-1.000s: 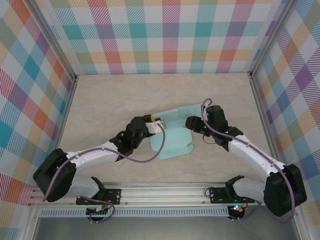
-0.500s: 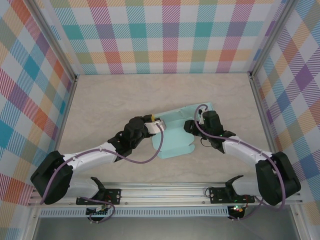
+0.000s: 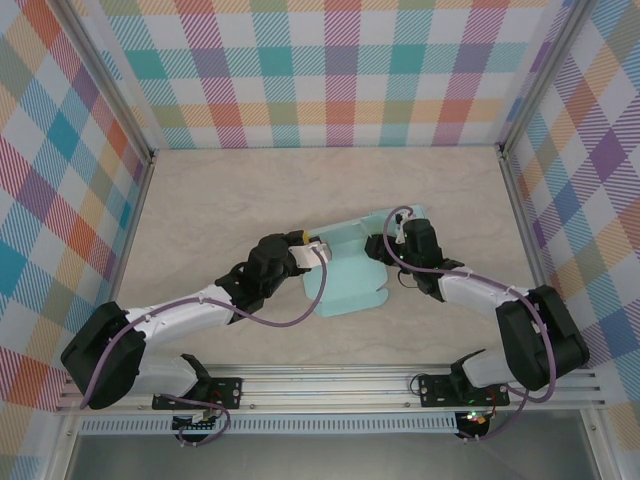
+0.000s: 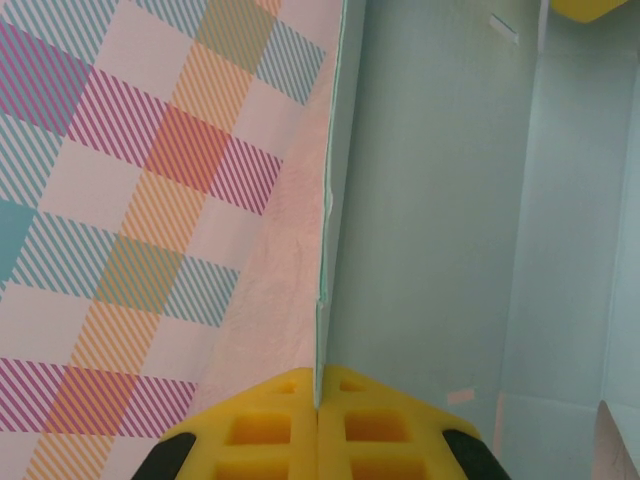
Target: Fold the paper box
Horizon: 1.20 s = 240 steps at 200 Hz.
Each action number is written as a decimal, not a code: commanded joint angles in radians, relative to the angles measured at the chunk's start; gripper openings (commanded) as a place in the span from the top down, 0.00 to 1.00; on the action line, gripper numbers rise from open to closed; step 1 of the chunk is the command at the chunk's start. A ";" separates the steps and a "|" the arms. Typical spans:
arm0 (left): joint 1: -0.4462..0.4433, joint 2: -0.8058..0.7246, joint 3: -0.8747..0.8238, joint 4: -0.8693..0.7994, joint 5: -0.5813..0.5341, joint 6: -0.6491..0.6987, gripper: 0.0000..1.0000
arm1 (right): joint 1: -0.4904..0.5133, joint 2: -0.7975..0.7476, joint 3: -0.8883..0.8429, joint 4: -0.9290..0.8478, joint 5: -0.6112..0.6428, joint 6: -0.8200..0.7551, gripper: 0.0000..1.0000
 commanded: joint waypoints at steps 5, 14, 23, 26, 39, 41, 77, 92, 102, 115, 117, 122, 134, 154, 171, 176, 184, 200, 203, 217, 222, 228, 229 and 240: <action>0.007 -0.005 0.013 0.008 0.014 -0.033 1.00 | -0.003 0.011 0.008 0.118 -0.092 -0.014 0.43; 0.008 0.003 0.019 0.002 0.011 -0.039 1.00 | -0.003 0.008 0.008 0.118 -0.093 -0.007 0.44; 0.008 0.009 0.026 -0.004 0.010 -0.045 1.00 | -0.003 0.004 0.007 0.113 -0.093 0.001 0.44; 0.008 0.010 0.027 -0.005 0.011 -0.046 1.00 | -0.002 0.001 0.006 0.112 -0.093 0.005 0.45; 0.008 0.017 0.033 -0.007 0.010 -0.057 1.00 | -0.002 -0.007 -0.001 0.116 -0.095 0.020 0.46; 0.009 0.019 0.035 -0.006 0.010 -0.059 1.00 | -0.003 -0.009 -0.004 0.117 -0.095 0.022 0.46; 0.009 0.040 0.051 -0.017 0.005 -0.057 1.00 | -0.003 -0.035 -0.054 0.189 -0.107 0.075 0.49; 0.009 0.049 0.054 -0.017 0.007 -0.054 1.00 | -0.003 -0.029 -0.072 0.245 -0.117 0.095 0.49; 0.008 0.054 0.057 -0.018 0.006 -0.051 1.00 | -0.003 -0.020 -0.080 0.276 -0.123 0.109 0.49; 0.008 0.063 0.062 -0.026 0.004 -0.051 1.00 | -0.002 -0.005 -0.087 0.325 -0.135 0.137 0.49; 0.007 0.064 0.063 -0.027 0.004 -0.051 1.00 | -0.002 -0.002 -0.089 0.332 -0.138 0.141 0.49; 0.009 0.068 0.064 -0.030 0.003 -0.050 1.00 | -0.003 0.006 -0.095 0.373 -0.145 0.155 0.49; 0.007 0.076 0.067 -0.032 0.004 -0.052 1.00 | -0.003 0.033 -0.109 0.448 -0.158 0.199 0.48; 0.007 0.083 0.067 -0.029 0.009 -0.064 1.00 | -0.003 0.095 -0.127 0.578 -0.175 0.283 0.45; 0.007 0.091 0.069 -0.025 0.013 -0.073 1.00 | -0.003 0.165 -0.117 0.657 -0.205 0.340 0.44; 0.008 0.093 0.070 -0.025 0.015 -0.072 1.00 | -0.003 0.186 -0.109 0.670 -0.213 0.352 0.44; 0.007 0.095 0.071 -0.025 0.014 -0.075 1.00 | -0.004 0.221 -0.097 0.683 -0.225 0.371 0.44; 0.007 0.099 0.071 -0.023 0.008 -0.069 1.00 | -0.004 0.288 -0.091 0.739 -0.239 0.405 0.46; 0.007 0.099 0.070 -0.023 0.005 -0.067 1.00 | -0.003 0.299 -0.091 0.750 -0.240 0.410 0.47; 0.007 0.110 0.069 -0.016 -0.010 -0.038 1.00 | -0.003 0.333 -0.096 0.775 -0.236 0.429 0.48; 0.009 0.120 0.070 -0.015 -0.020 -0.023 1.00 | -0.003 0.338 -0.094 0.766 -0.233 0.430 0.48; 0.007 0.133 0.072 -0.016 -0.036 -0.003 1.00 | -0.003 0.338 -0.092 0.746 -0.229 0.429 0.48; 0.007 0.135 0.072 -0.016 -0.038 0.000 1.00 | -0.004 0.337 -0.093 0.742 -0.229 0.428 0.48; 0.008 0.167 0.077 -0.008 -0.068 0.038 1.00 | -0.003 0.329 -0.092 0.711 -0.226 0.415 0.48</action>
